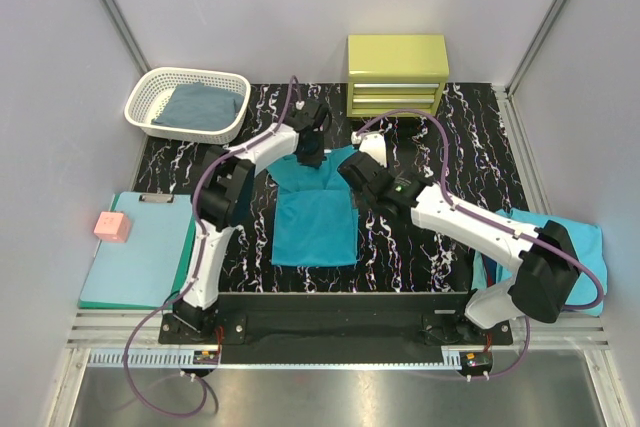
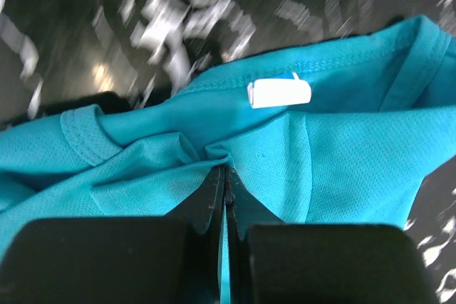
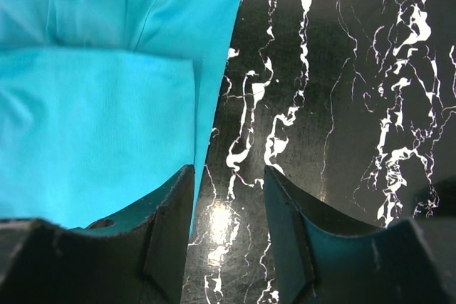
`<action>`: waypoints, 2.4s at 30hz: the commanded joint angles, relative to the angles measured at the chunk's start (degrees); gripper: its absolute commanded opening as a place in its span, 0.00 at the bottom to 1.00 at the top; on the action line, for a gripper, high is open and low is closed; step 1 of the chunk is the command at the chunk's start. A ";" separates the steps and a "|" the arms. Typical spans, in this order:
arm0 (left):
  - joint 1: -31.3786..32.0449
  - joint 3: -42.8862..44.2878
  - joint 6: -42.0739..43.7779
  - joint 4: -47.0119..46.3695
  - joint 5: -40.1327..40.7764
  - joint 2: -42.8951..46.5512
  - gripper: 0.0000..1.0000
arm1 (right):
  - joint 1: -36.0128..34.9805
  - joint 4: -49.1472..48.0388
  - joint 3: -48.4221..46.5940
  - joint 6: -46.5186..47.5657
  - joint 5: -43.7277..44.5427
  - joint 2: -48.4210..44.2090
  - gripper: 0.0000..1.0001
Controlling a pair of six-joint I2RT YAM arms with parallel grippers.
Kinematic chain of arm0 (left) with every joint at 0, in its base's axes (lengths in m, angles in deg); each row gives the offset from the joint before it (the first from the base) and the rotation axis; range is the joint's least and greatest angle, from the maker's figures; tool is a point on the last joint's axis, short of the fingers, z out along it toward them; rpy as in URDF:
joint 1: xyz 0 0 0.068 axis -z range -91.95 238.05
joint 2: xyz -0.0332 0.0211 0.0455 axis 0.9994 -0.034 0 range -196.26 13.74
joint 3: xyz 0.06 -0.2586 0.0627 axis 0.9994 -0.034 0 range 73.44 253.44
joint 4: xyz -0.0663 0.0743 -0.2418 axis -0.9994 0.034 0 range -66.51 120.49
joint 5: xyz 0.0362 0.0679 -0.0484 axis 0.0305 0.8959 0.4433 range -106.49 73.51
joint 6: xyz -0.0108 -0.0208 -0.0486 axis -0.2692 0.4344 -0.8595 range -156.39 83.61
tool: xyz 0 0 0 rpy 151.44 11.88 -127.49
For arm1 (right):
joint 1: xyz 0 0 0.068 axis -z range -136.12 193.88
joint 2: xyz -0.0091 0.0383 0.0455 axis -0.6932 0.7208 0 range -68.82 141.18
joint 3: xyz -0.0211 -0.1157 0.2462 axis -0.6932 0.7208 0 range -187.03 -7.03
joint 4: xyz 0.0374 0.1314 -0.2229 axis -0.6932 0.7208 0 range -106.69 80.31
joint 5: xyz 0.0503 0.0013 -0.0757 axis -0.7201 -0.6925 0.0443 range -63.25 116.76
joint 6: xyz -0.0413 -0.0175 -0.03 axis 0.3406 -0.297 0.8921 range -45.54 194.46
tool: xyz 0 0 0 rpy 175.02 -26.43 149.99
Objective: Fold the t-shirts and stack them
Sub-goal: Fold the tshirt
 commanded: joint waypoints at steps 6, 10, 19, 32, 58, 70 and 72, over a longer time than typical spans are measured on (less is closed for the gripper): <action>-2.25 16.58 1.81 6.81 -4.29 -10.83 0.04 | 1.11 0.99 1.50 -0.68 2.79 -1.00 0.52; -2.60 21.32 1.81 7.07 -4.57 -13.12 0.06 | 1.55 0.99 1.58 -0.94 2.26 -0.56 0.52; -3.48 24.68 3.31 6.55 0.87 -12.17 0.45 | 1.90 2.66 1.32 -1.64 1.91 -1.52 0.52; 4.86 -30.75 -1.08 -12.00 14.15 41.67 0.99 | -0.64 4.87 14.05 -12.36 -4.32 -13.56 0.55; 23.32 -59.53 -18.94 -3.39 26.09 64.15 0.93 | -2.18 -5.15 11.16 -15.19 -3.35 4.63 0.58; 6.98 -41.88 -10.41 -6.20 16.18 42.78 0.16 | 8.57 -6.65 -4.65 -2.44 -9.51 19.65 0.30; 5.49 -39.67 -9.10 -5.68 16.09 39.28 0.16 | 9.45 -6.56 -7.36 -1.91 -10.22 22.20 0.26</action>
